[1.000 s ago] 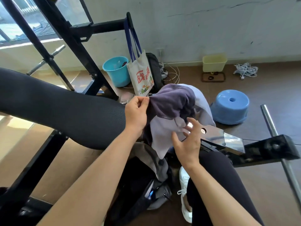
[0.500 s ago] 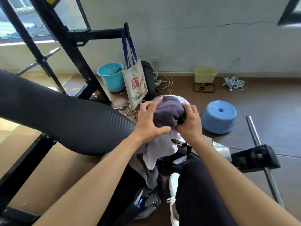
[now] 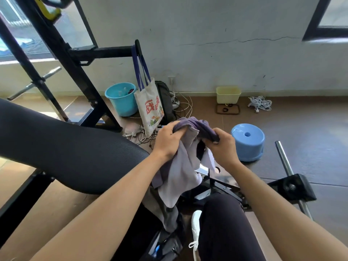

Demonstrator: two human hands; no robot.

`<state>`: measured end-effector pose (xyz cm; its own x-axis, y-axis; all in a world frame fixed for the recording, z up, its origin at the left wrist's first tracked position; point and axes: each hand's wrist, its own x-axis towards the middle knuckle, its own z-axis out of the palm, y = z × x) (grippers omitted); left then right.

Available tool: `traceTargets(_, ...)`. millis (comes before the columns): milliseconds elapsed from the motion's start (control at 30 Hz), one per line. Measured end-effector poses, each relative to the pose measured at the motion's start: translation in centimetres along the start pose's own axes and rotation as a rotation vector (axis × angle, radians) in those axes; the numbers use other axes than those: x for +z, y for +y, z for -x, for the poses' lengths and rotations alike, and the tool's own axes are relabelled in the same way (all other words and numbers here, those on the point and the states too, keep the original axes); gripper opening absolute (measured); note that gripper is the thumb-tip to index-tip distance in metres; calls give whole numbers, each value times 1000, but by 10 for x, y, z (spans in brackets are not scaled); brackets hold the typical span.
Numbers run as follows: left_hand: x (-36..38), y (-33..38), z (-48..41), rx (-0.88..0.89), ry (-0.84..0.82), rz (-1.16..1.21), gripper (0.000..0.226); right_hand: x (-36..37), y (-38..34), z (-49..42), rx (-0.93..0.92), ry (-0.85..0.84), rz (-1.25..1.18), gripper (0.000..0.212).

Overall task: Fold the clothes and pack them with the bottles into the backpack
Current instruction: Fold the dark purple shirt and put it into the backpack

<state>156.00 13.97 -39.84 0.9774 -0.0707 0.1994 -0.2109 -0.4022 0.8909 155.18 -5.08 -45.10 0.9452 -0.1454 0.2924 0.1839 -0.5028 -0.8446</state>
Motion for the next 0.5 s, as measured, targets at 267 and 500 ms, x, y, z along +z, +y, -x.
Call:
traceTargets(267,-10,2,-12,-509,46,734,62,-14,-28,-6,131,236,-201,27)
traceTargets(500,-7,10,0,-527,43,705,29,26,-36,12,-117,-112,87,73)
